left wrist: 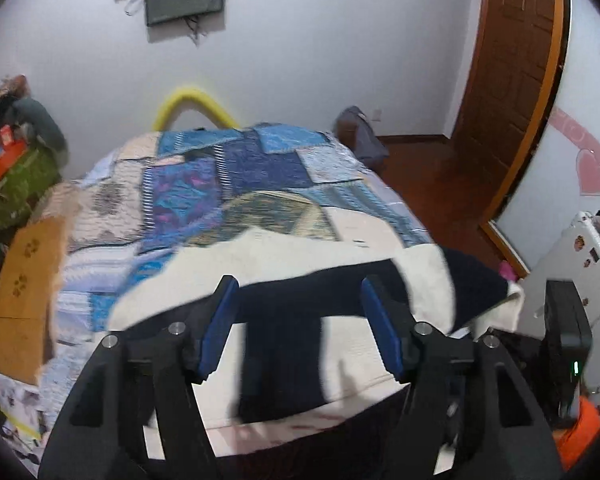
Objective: Fold small clothes
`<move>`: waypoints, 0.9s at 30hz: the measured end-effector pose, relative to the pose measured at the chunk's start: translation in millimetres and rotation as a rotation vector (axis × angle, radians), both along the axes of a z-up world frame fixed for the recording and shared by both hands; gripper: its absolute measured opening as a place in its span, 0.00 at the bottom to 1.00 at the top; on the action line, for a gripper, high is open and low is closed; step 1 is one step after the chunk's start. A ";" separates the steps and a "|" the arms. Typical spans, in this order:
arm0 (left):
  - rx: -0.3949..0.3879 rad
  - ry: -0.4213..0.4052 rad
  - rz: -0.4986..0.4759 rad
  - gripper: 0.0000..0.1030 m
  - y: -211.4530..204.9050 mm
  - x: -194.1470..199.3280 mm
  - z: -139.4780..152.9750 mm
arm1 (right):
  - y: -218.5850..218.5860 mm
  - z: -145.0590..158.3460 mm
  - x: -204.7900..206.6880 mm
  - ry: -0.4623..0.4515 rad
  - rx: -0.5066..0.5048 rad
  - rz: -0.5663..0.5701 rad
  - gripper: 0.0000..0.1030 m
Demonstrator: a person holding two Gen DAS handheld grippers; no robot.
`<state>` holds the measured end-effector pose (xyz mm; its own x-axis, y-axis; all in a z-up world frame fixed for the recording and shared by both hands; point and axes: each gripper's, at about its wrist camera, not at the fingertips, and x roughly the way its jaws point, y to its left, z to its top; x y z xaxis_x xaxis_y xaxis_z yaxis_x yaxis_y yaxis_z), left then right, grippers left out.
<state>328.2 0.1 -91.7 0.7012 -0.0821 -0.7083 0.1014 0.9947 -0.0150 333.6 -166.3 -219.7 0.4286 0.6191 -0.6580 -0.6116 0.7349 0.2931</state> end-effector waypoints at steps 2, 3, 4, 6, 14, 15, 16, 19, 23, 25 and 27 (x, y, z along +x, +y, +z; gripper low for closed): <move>0.012 0.003 0.037 0.67 31.0 -3.5 -0.8 | 5.9 -8.2 7.6 0.015 -0.022 -0.015 0.58; 0.024 0.010 0.066 0.68 51.0 -8.0 -4.3 | 8.4 -12.5 10.6 0.012 -0.048 -0.035 0.58; 0.034 0.019 0.086 0.68 65.6 -10.7 -8.1 | 10.4 -16.7 14.7 0.004 -0.076 -0.054 0.58; 0.058 0.049 0.137 0.68 98.9 -17.2 -19.2 | 13.3 -23.7 23.2 0.006 -0.118 -0.071 0.58; 0.052 0.218 0.383 0.68 229.4 -44.5 -99.8 | -6.0 -48.5 51.5 0.079 -0.207 -0.169 0.58; 0.031 0.241 0.408 0.68 241.5 -47.0 -111.1 | -8.5 -53.3 53.1 0.099 -0.208 -0.170 0.58; 0.011 0.256 0.423 0.68 249.6 -50.1 -119.8 | -10.6 -57.4 53.1 0.110 -0.210 -0.175 0.58; -0.052 0.282 0.453 0.68 268.4 -55.7 -142.6 | -13.9 -56.6 49.2 0.098 -0.187 -0.183 0.58; -0.115 0.290 0.458 0.68 275.3 -56.4 -155.5 | -6.4 -52.1 50.7 0.089 -0.198 -0.173 0.58; -0.121 0.296 0.449 0.68 272.0 -55.2 -159.6 | -2.1 -51.0 52.6 0.074 -0.209 -0.173 0.58; -0.098 0.304 0.442 0.68 266.4 -54.1 -164.7 | 2.2 -51.2 54.4 0.061 -0.224 -0.177 0.54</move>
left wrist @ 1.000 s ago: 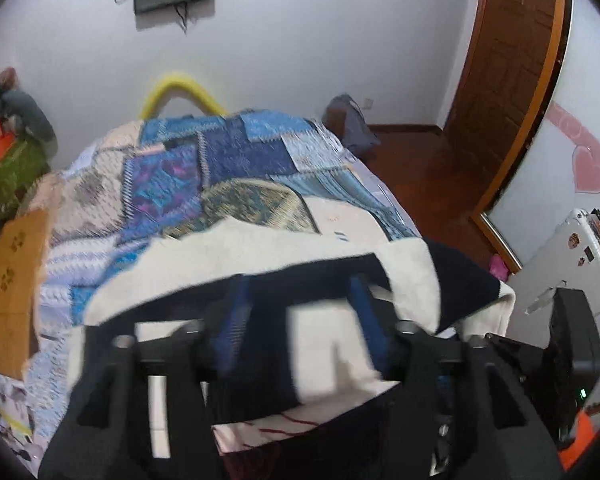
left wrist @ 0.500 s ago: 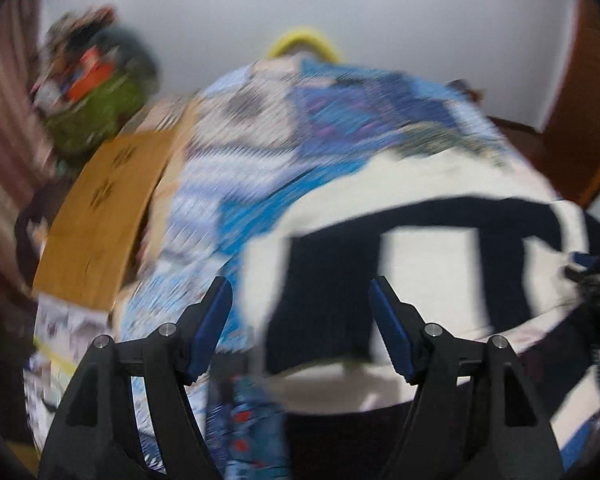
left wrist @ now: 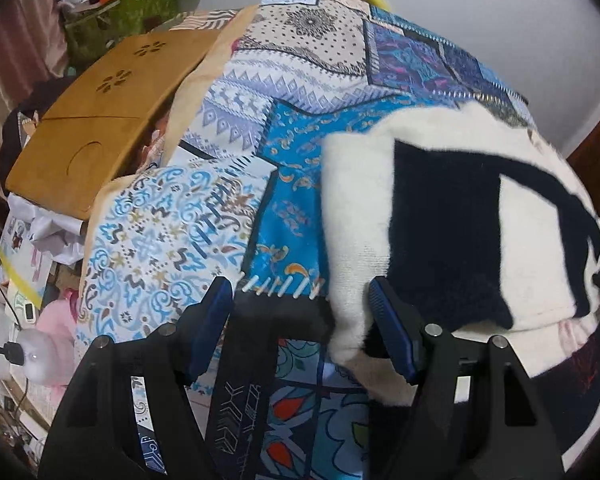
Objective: Fold small clothes
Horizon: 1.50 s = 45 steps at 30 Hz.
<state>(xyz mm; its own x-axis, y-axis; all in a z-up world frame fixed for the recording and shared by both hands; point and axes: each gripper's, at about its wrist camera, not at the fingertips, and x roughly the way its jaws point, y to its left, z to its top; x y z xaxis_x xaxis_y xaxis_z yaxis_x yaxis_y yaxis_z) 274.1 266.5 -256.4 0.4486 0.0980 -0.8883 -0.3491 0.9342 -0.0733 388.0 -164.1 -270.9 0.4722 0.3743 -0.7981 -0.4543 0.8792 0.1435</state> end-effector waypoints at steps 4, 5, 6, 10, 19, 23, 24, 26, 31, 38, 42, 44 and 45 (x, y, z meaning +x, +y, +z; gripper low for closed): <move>0.043 0.033 -0.033 0.69 -14.7 2.2 -14.6 | -2.0 7.1 -6.7 -0.043 -0.001 -0.014 0.51; 0.053 0.029 -0.034 0.69 -15.9 1.6 -14.1 | -3.0 10.3 -9.5 -0.059 0.001 -0.016 0.51; 0.060 0.029 -0.032 0.69 -17.0 1.4 -13.4 | -2.6 13.6 -11.9 -0.078 -0.006 -0.016 0.51; 0.049 0.030 -0.023 0.69 -15.3 0.4 -14.6 | -2.1 24.6 -19.9 -0.133 -0.017 0.000 0.51; 0.079 0.040 -0.029 0.69 -23.7 -1.6 -13.6 | 1.4 -7.0 7.3 0.012 0.050 0.010 0.52; 0.112 0.042 -0.041 0.69 -28.7 -0.4 -13.3 | 6.2 -2.4 7.2 0.010 0.049 0.035 0.17; 0.116 0.043 -0.042 0.69 -29.3 0.0 -13.3 | 9.0 -2.3 7.0 0.019 0.043 0.053 0.14; 0.119 0.043 -0.042 0.69 -28.9 0.0 -13.6 | 14.0 0.0 3.7 0.002 0.030 0.080 0.11; 0.121 0.043 -0.041 0.70 -28.9 0.0 -13.3 | 7.5 21.0 6.5 -0.089 0.032 0.077 0.10; 0.123 0.037 -0.033 0.74 -27.4 -1.7 -14.9 | 14.4 14.8 24.1 -0.093 -0.044 0.049 0.11; 0.110 0.038 -0.025 0.75 -25.4 -2.7 -15.8 | 19.2 4.9 21.9 -0.103 -0.073 0.038 0.15; 0.113 0.040 -0.023 0.75 -26.1 -3.3 -14.4 | 16.6 7.9 20.2 -0.081 -0.065 0.032 0.27; 0.121 0.042 -0.024 0.74 -27.0 -4.0 -11.9 | 14.8 10.9 18.6 -0.076 -0.062 0.033 0.30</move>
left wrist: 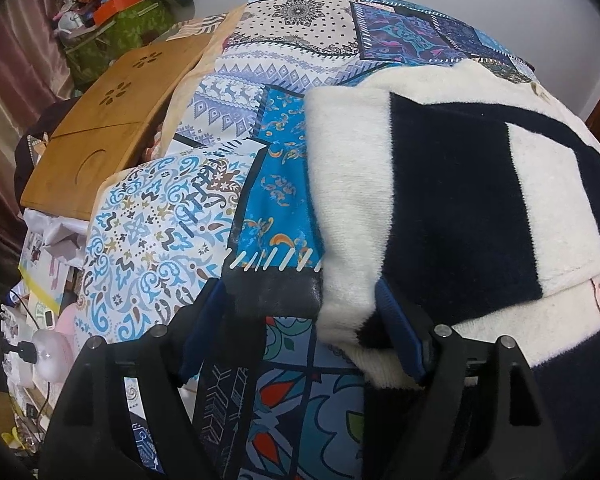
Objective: Fold small clothes
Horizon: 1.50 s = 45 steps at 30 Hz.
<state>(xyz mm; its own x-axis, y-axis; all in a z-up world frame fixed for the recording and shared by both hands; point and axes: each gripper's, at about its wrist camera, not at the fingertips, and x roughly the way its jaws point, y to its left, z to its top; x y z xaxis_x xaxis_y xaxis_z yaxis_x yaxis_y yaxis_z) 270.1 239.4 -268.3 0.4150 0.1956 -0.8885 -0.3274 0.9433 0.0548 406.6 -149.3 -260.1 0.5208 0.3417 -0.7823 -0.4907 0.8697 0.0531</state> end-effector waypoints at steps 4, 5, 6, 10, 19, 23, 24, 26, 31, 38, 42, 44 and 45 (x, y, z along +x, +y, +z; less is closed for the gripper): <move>0.027 -0.031 -0.007 0.74 -9.5 -9.3 19.1 | -7.9 23.2 -16.1 -0.038 0.002 0.021 0.39; 0.024 -0.047 -0.009 0.74 -11.9 -12.4 25.9 | -11.2 33.4 -22.7 -0.058 0.011 0.027 0.40; 0.018 -0.066 -0.011 0.74 -15.0 -15.5 34.4 | -15.9 45.3 -30.0 -0.081 0.027 0.031 0.42; 0.008 -0.157 -0.031 0.74 -33.5 -27.1 76.3 | -42.2 89.1 -58.0 -0.167 0.095 0.012 0.45; 0.014 -0.311 -0.153 0.74 -106.2 -43.1 143.5 | -127.5 120.6 -95.3 -0.240 0.124 -0.122 0.58; -0.008 -0.302 -0.213 0.74 -139.4 -41.5 138.9 | -169.5 94.3 -100.9 -0.172 0.116 -0.213 0.58; -0.009 -0.293 -0.224 0.74 -146.7 -40.6 135.4 | -176.9 88.9 -102.2 -0.157 0.114 -0.229 0.58; -0.015 -0.263 -0.247 0.74 -162.4 -37.4 123.6 | -194.9 70.3 -105.7 -0.110 0.110 -0.272 0.58; -0.015 -0.200 -0.287 0.74 -184.9 -34.0 97.7 | -231.3 14.8 -118.6 0.048 0.137 -0.371 0.58; -0.011 -0.153 -0.304 0.74 -193.8 -32.5 79.1 | -248.8 -42.3 -134.3 0.201 0.221 -0.450 0.72; -0.016 -0.142 -0.299 0.74 -193.4 -32.4 73.4 | -247.4 -44.2 -134.1 0.187 0.255 -0.467 0.59; -0.015 -0.144 -0.297 0.74 -192.7 -32.7 72.1 | -244.5 -36.7 -133.4 0.165 0.246 -0.452 0.28; -0.013 -0.145 -0.296 0.74 -192.1 -33.4 71.7 | -244.6 -32.4 -133.0 0.155 0.246 -0.446 0.18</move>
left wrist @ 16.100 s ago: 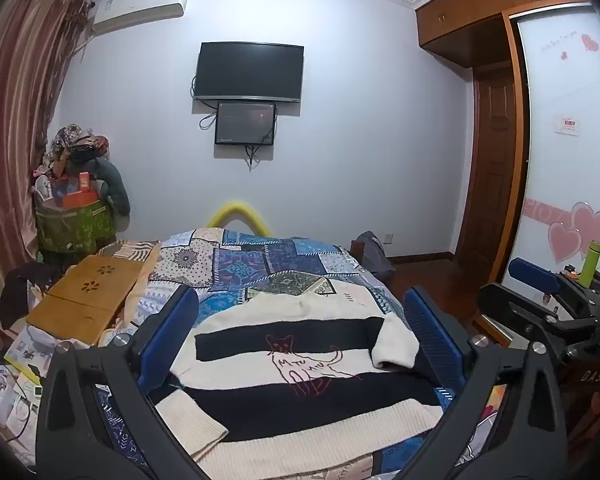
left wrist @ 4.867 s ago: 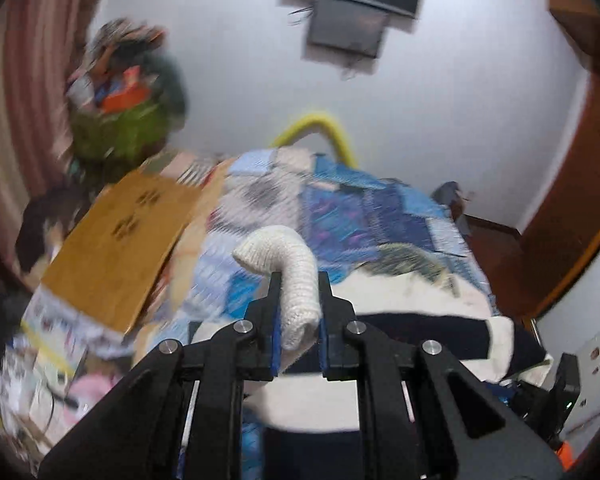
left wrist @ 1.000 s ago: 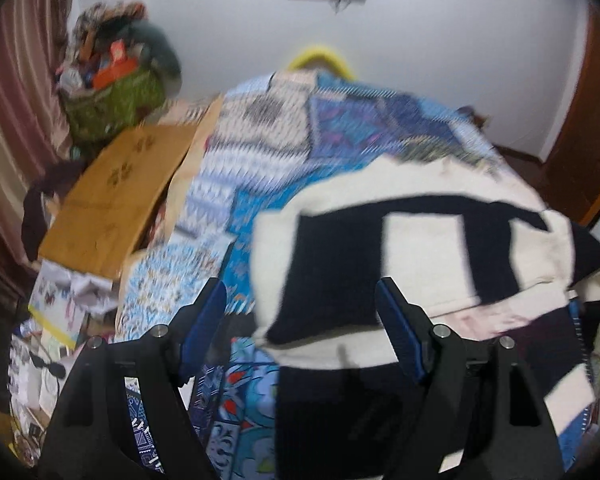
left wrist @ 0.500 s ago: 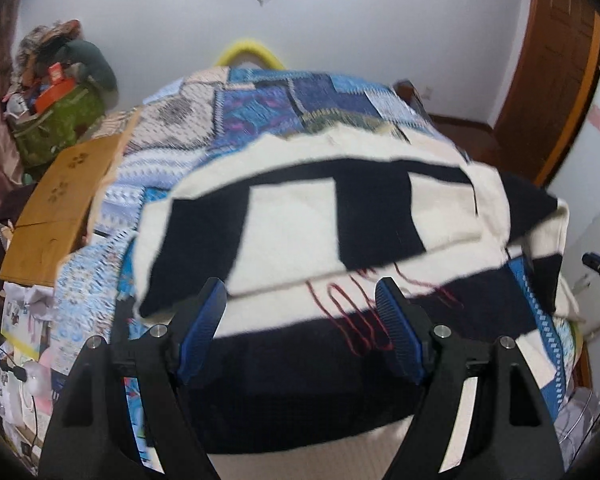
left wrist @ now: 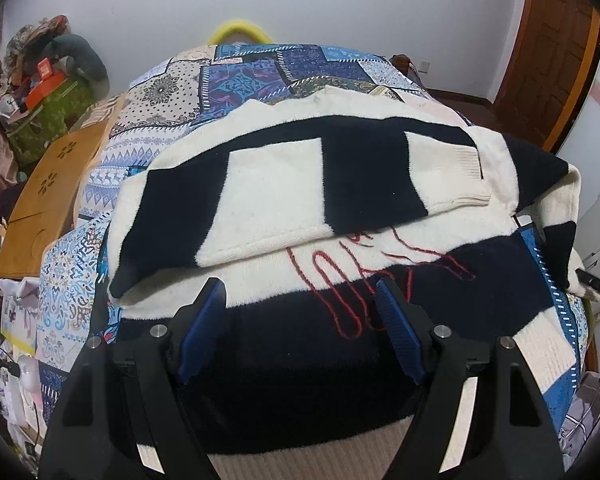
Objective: Fold small clothes
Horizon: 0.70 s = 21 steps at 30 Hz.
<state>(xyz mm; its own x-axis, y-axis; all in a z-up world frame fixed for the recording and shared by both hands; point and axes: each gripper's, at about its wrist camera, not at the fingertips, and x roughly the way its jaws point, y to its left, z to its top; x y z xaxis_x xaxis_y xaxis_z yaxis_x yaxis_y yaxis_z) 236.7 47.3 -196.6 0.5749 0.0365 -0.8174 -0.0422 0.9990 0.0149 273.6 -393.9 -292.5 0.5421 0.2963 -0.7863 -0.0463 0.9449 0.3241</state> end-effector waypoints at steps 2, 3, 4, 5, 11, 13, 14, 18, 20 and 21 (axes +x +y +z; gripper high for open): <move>0.005 -0.002 0.004 0.74 2.5 -1.3 -0.5 | -1.0 8.6 2.1 -0.010 0.010 0.010 0.10; 0.005 -0.003 0.006 0.74 3.7 -1.4 -0.2 | -1.4 13.6 1.8 -0.022 0.010 0.015 0.10; 0.004 -0.007 0.009 0.74 5.4 -2.0 0.4 | 0.0 20.0 1.5 -0.042 0.000 0.016 0.10; 0.002 -0.012 0.011 0.74 7.4 -2.7 1.2 | 0.9 28.0 2.4 -0.063 -0.010 0.021 0.09; -0.017 -0.044 0.045 0.74 25.9 -7.3 8.0 | 21.6 92.0 19.3 -0.210 -0.034 0.072 0.09; -0.025 -0.052 0.058 0.74 32.6 -9.2 9.3 | 35.8 119.4 27.3 -0.267 -0.050 0.098 0.09; -0.030 -0.059 0.068 0.74 37.9 -10.6 10.2 | 43.2 135.9 31.1 -0.300 -0.055 0.113 0.09; -0.046 -0.079 0.094 0.74 55.9 -17.9 13.6 | 83.4 195.2 47.7 -0.430 -0.074 0.182 0.09; -0.056 -0.087 0.109 0.74 66.2 -21.5 14.8 | 114.9 222.6 54.3 -0.493 -0.090 0.236 0.09; -0.063 -0.091 0.119 0.74 73.4 -24.5 15.5 | 126.1 228.5 56.8 -0.509 -0.093 0.259 0.09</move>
